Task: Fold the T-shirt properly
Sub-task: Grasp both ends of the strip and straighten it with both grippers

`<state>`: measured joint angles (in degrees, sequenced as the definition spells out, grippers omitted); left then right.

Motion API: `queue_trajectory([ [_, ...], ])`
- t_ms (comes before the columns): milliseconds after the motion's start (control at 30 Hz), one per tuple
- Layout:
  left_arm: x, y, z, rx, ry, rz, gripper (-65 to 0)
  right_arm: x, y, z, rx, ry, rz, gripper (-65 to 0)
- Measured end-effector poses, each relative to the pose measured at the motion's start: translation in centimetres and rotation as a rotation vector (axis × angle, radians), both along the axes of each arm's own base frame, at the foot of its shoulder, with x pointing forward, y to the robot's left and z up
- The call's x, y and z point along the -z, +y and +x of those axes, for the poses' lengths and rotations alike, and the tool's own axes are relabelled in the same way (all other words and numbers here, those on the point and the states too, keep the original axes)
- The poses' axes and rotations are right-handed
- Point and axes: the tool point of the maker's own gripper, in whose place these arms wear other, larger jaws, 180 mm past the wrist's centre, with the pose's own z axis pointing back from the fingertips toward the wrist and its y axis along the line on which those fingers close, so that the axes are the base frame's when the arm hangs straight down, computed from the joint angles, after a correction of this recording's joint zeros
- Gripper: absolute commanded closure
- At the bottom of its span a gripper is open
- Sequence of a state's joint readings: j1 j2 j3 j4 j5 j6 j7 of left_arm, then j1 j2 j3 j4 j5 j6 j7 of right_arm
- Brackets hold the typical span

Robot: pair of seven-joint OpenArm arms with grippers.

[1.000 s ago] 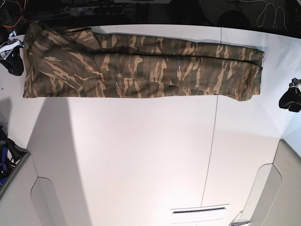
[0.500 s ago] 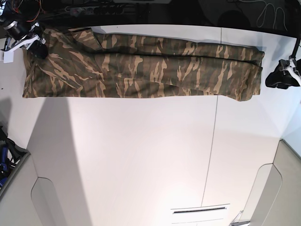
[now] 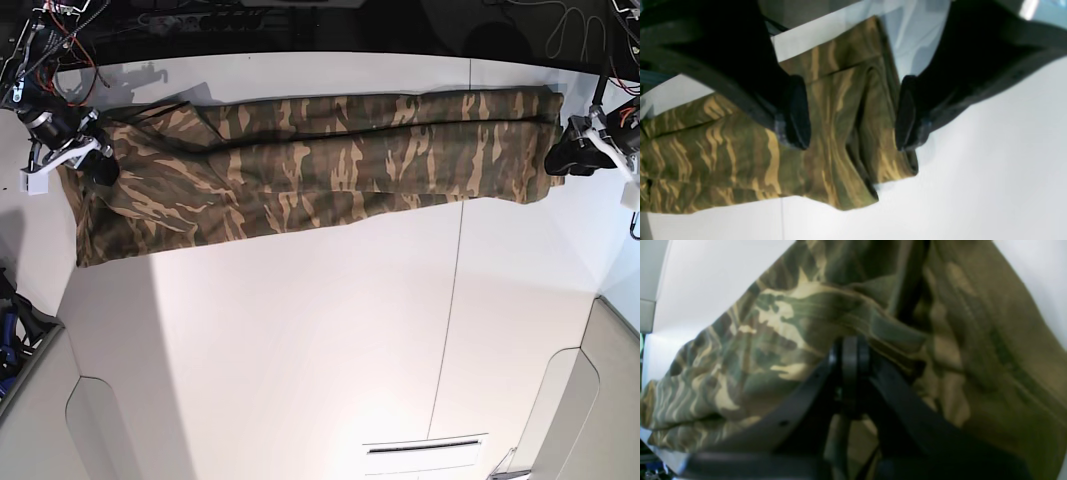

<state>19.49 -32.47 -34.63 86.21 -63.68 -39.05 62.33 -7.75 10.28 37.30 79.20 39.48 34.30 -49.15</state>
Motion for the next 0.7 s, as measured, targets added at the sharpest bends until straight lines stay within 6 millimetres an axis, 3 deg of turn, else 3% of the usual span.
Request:
queue_trajectory([
  [333,1.6,-0.5,-1.5,-0.015,0.042,-0.011,-43.3,-0.4,0.0,0.7,0.003,-0.010,0.005,0.0],
  [700,3.6,1.1,-2.5,-0.099,0.073,-0.036,-43.3,-0.5,0.2,0.8,0.006,-0.016,0.020,0.0],
])
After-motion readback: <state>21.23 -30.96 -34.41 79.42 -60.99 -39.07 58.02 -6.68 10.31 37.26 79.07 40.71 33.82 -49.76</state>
